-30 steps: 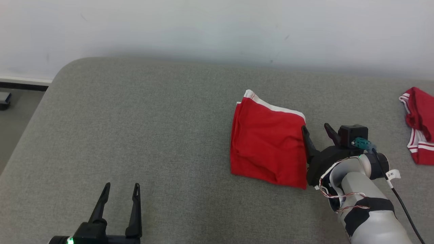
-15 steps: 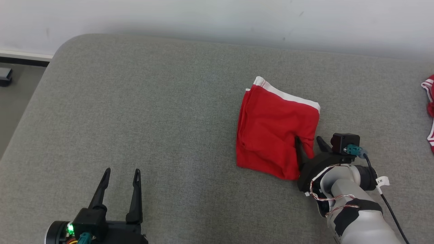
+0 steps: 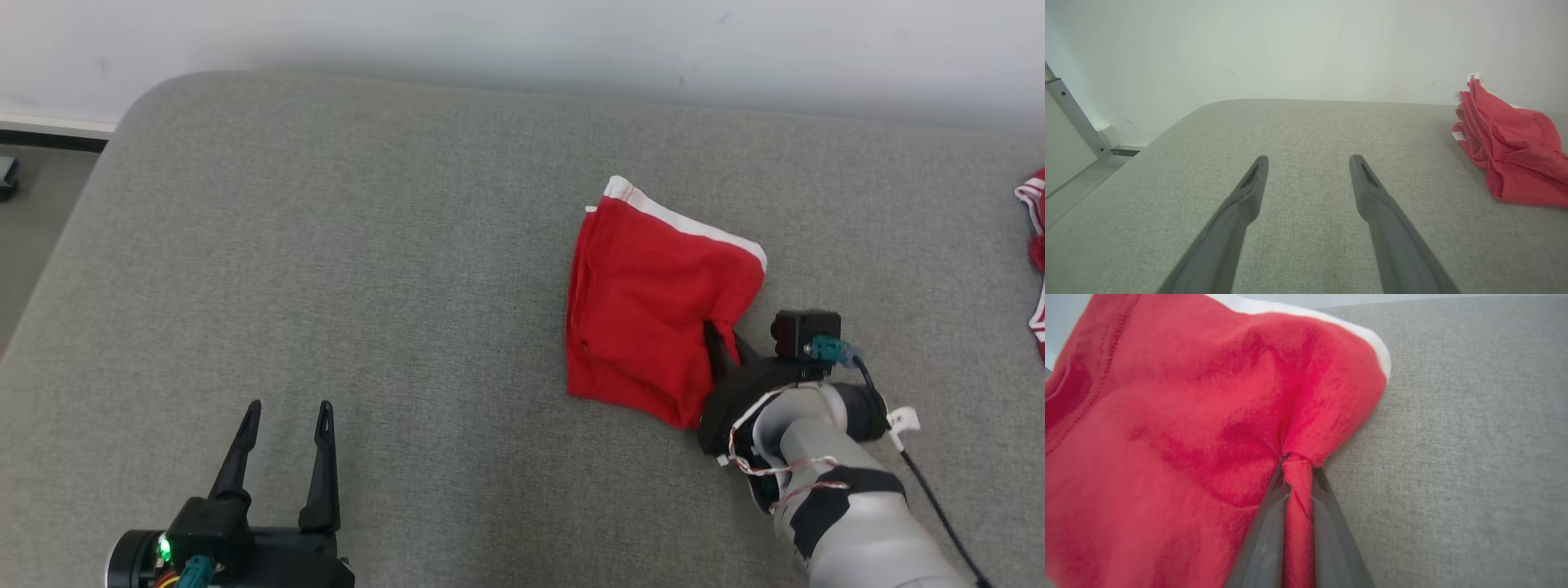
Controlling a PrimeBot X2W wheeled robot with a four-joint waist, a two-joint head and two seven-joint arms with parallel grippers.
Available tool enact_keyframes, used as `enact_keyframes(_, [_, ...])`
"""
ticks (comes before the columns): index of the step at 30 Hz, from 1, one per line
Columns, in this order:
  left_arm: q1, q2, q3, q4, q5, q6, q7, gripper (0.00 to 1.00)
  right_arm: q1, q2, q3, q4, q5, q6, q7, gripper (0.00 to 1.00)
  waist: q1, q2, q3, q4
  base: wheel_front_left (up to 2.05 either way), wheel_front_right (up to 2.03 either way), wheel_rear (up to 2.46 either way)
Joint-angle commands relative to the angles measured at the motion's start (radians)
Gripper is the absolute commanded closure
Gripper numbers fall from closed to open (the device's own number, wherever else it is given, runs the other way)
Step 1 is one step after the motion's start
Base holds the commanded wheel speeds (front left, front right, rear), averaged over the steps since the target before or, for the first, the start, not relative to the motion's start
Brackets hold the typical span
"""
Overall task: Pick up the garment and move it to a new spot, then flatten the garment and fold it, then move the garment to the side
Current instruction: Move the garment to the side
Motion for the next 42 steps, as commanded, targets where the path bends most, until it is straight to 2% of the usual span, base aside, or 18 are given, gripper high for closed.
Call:
enact_keyframes(1, [-0.016,-0.002,0.003,-0.005,-0.004,0.000,-0.003,0.00,-0.011,-0.031,0.019,0.000,0.004,-0.005,0.002,1.00,0.0001,0.0000,0.015,-0.016,0.00,0.00,0.00])
enact_keyframes(7, [-0.030,-0.002,-0.002,-0.007,-0.012,-0.001,-0.003,0.00,-0.068,-0.095,0.096,-0.035,-0.002,-0.004,0.017,1.00,0.0001,0.0000,0.044,-0.052,0.00,0.00,0.00])
enact_keyframes(14, [-0.065,-0.001,-0.012,-0.016,-0.004,-0.006,-0.003,0.00,-0.157,-0.211,0.274,-0.136,0.032,-0.004,0.101,1.00,0.0001,0.0000,0.109,-0.106,0.00,0.00,0.00])
enact_keyframes(21, [-0.108,0.001,0.000,-0.053,0.008,-0.012,-0.003,0.00,-0.236,-0.408,0.475,-0.331,0.149,-0.004,0.251,1.00,0.0001,0.0000,0.202,-0.170,0.00,0.00,0.00])
enact_keyframes(26, [-0.128,0.014,0.011,-0.100,0.018,-0.016,-0.003,0.00,-0.296,-0.586,0.555,-0.489,0.232,-0.004,0.341,1.00,0.0001,0.0000,0.271,-0.222,0.00,0.00,0.00])
enact_keyframes(32, [-0.130,0.024,0.012,-0.163,0.033,-0.018,-0.003,0.00,-0.334,-0.755,0.577,-0.640,0.302,-0.004,0.418,1.00,0.0001,0.0000,0.345,-0.288,0.00,0.00,0.00])
enact_keyframes(37, [-0.133,0.042,0.006,-0.220,0.050,-0.020,-0.003,0.00,-0.340,-0.854,0.558,-0.718,0.323,-0.004,0.457,1.00,0.0001,0.0000,0.391,-0.333,0.00,0.00,0.00])
enact_keyframes(42, [-0.147,0.059,-0.002,-0.284,0.054,-0.022,-0.003,0.00,-0.353,-0.932,0.514,-0.723,0.325,-0.004,0.472,1.00,0.0001,0.0000,0.440,-0.358,0.00,0.00,0.00])
